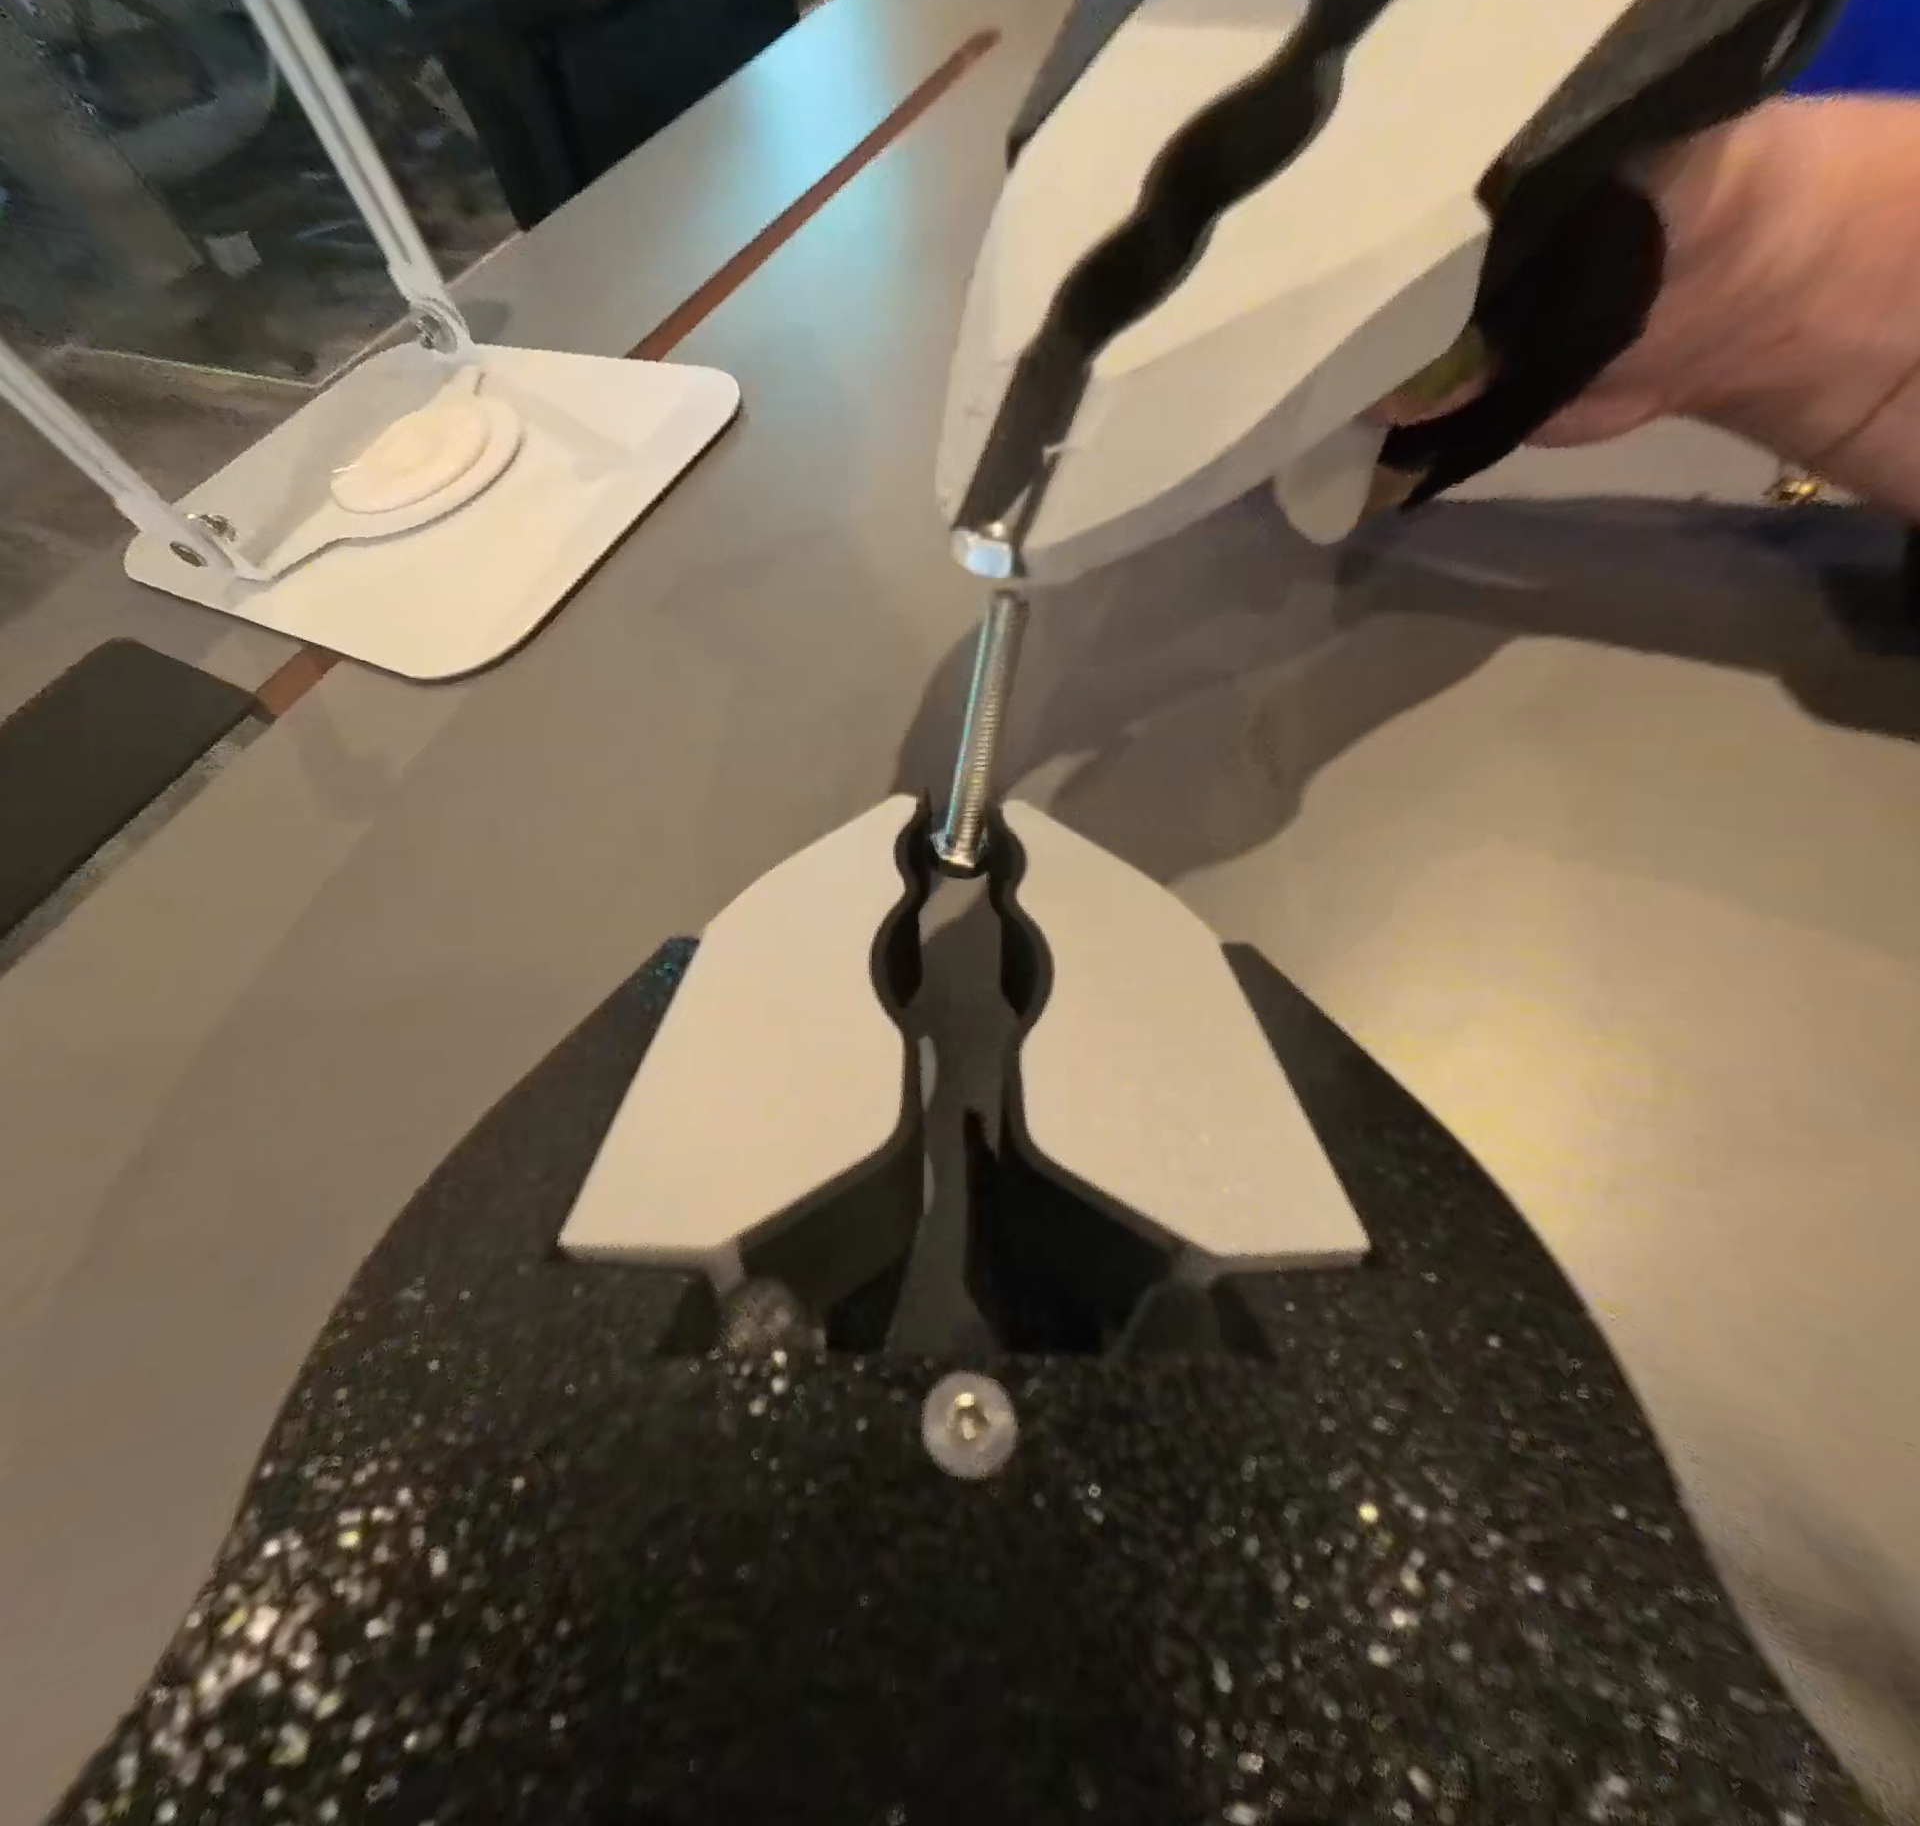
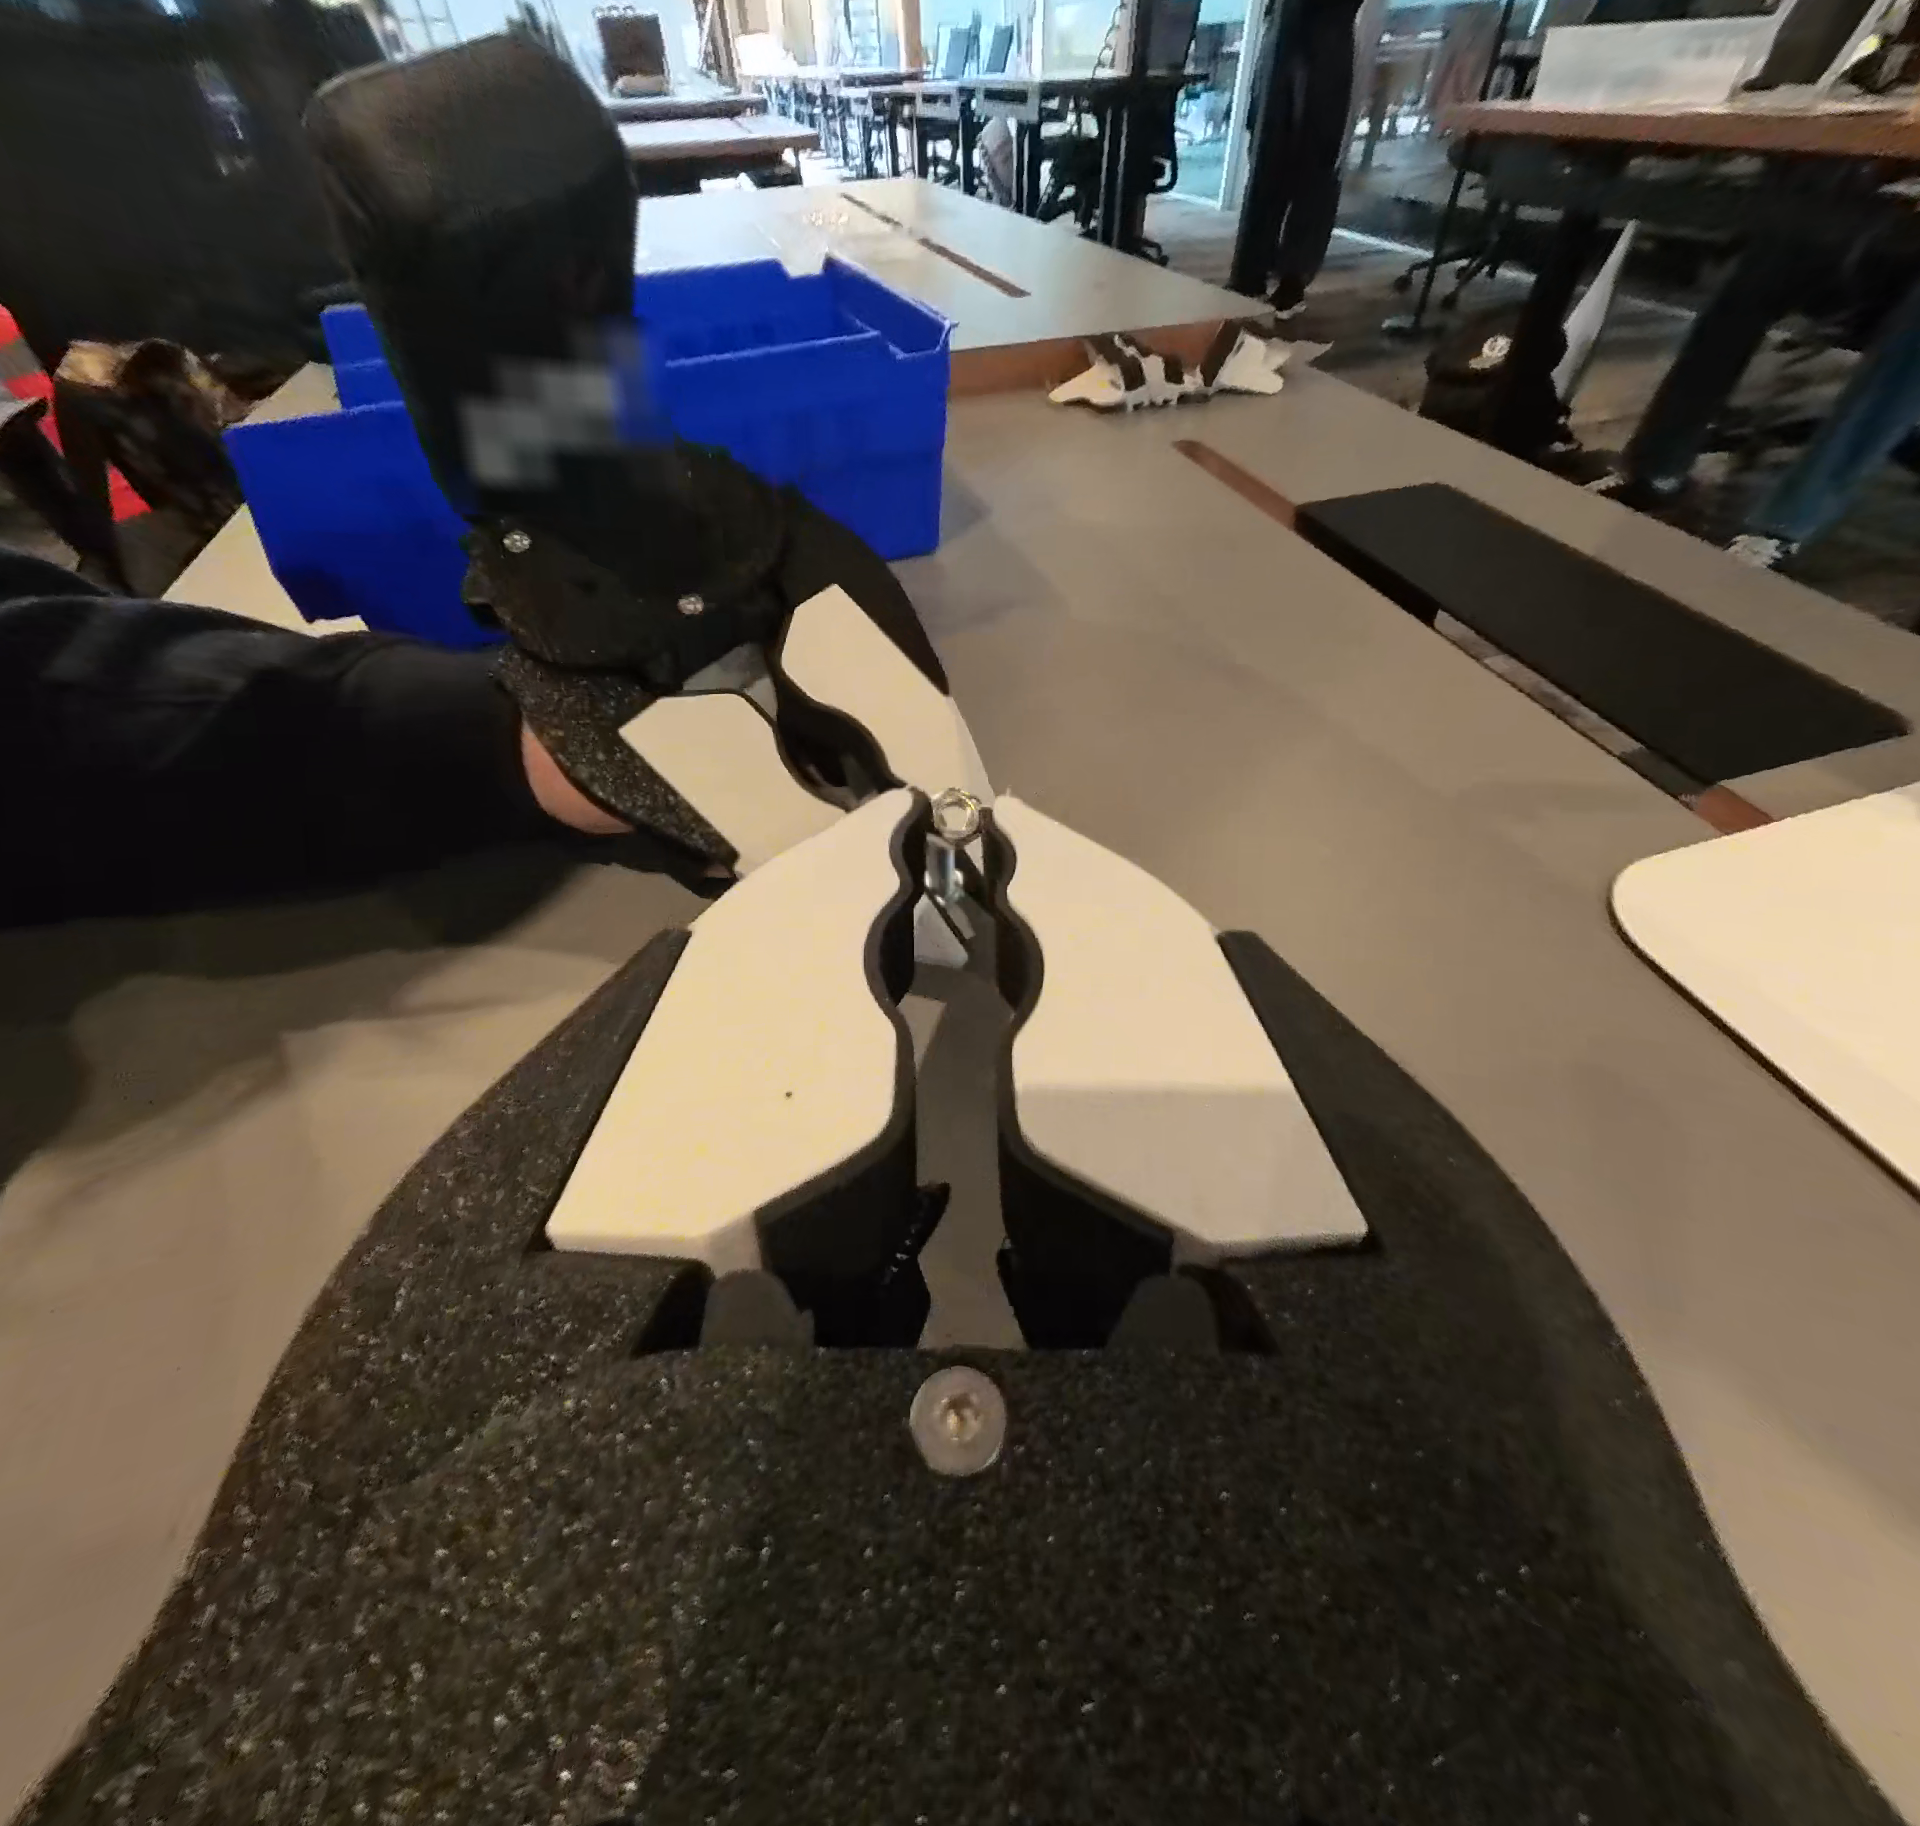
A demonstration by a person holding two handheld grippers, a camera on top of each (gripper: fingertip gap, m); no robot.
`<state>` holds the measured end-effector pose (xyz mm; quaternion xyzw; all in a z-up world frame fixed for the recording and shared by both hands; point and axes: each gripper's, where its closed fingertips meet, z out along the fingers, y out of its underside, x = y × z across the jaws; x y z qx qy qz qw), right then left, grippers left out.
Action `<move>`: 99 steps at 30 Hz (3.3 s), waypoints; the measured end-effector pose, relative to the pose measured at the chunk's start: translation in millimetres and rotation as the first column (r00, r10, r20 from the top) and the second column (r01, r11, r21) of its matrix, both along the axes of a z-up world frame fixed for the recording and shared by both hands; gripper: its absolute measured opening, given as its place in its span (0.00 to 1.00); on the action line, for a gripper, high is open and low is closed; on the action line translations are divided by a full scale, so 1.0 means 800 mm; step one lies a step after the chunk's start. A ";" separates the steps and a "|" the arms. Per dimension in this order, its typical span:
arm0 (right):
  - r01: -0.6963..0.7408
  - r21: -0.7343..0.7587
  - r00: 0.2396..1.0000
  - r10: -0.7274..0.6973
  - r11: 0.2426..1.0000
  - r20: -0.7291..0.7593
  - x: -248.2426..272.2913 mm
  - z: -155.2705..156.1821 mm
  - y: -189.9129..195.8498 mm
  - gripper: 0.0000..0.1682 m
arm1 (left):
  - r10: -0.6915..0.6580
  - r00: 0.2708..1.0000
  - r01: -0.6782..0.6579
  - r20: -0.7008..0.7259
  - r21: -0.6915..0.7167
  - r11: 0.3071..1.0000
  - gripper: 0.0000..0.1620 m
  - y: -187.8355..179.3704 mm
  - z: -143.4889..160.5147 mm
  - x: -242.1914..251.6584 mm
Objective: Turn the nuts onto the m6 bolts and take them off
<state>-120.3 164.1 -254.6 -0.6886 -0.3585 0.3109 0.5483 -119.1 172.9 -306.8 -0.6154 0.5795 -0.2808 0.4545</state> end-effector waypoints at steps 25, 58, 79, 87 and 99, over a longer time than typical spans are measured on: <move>-0.022 -0.032 0.999 0.023 0.999 0.041 -0.002 -0.013 -0.003 0.06 | -0.001 0.999 0.001 -0.033 0.006 1.000 0.06 0.000 -0.006 -0.001; -0.032 0.038 0.998 0.034 0.999 -0.060 -0.007 0.007 -0.005 0.10 | -0.024 0.998 0.028 0.058 -0.053 0.998 0.06 -0.003 0.009 0.000; -0.063 0.093 0.966 0.084 0.994 -0.245 -0.027 0.043 -0.008 0.17 | -0.015 0.956 0.068 0.293 -0.171 0.983 0.06 -0.001 0.046 -0.006; -0.072 0.086 0.968 0.091 0.994 -0.235 -0.028 0.040 -0.009 0.17 | -0.014 0.958 0.066 0.288 -0.172 0.983 0.06 -0.001 0.045 -0.005; -0.079 0.082 0.972 0.095 0.993 -0.213 -0.027 0.036 -0.011 0.13 | -0.005 0.961 0.055 0.275 -0.175 0.983 0.06 0.001 0.042 -0.005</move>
